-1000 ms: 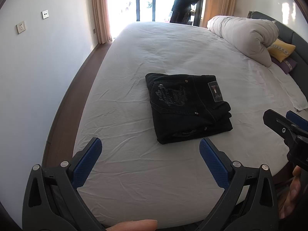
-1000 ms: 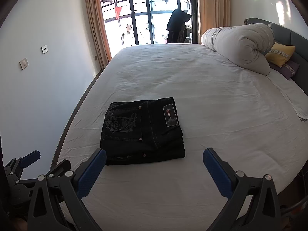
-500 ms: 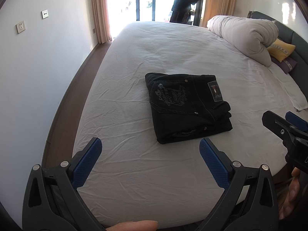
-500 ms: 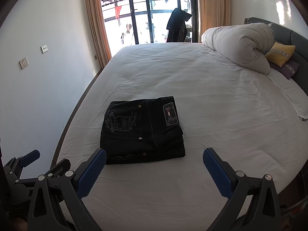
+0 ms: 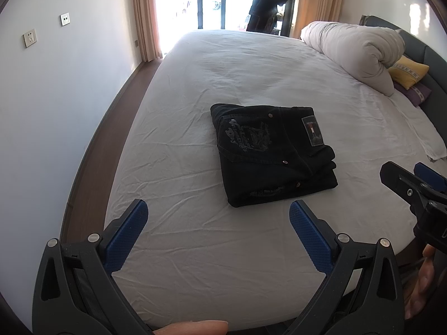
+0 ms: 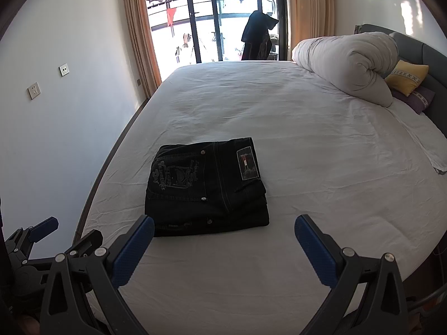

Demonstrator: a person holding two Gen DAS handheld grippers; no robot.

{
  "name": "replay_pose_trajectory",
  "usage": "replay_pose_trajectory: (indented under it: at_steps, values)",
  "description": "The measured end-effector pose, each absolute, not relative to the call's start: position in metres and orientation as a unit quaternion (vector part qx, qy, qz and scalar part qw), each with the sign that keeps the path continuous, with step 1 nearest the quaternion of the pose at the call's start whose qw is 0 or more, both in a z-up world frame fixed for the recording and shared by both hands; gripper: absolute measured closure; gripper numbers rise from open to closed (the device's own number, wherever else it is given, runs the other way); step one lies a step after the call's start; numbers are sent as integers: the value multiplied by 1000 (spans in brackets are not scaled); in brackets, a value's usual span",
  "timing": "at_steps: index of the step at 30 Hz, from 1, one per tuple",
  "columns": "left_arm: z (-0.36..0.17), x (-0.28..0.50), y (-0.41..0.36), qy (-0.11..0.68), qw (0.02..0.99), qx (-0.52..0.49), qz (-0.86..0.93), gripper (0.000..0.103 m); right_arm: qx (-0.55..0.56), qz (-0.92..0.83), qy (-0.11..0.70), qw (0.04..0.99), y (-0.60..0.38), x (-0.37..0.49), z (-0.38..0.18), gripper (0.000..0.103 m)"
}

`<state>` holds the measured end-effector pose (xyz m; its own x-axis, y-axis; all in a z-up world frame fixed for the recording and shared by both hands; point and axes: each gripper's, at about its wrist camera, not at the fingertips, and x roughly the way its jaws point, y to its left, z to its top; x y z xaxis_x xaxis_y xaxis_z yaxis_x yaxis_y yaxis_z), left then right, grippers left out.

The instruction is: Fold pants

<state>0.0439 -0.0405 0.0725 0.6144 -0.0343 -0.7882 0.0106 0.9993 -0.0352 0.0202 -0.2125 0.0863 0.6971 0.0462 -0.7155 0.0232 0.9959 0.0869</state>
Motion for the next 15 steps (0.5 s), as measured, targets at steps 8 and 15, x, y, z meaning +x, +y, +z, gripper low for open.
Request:
replay_pose_trajectory:
  at_steps: [8,15]
  values:
    - [73,44,-41,439,898,-13,-13,0,45,6,390,920,-213,17,85,0]
    - [70,43,-42,441,897,-14,-14,0,45,7,390,920,-213,16,85,0]
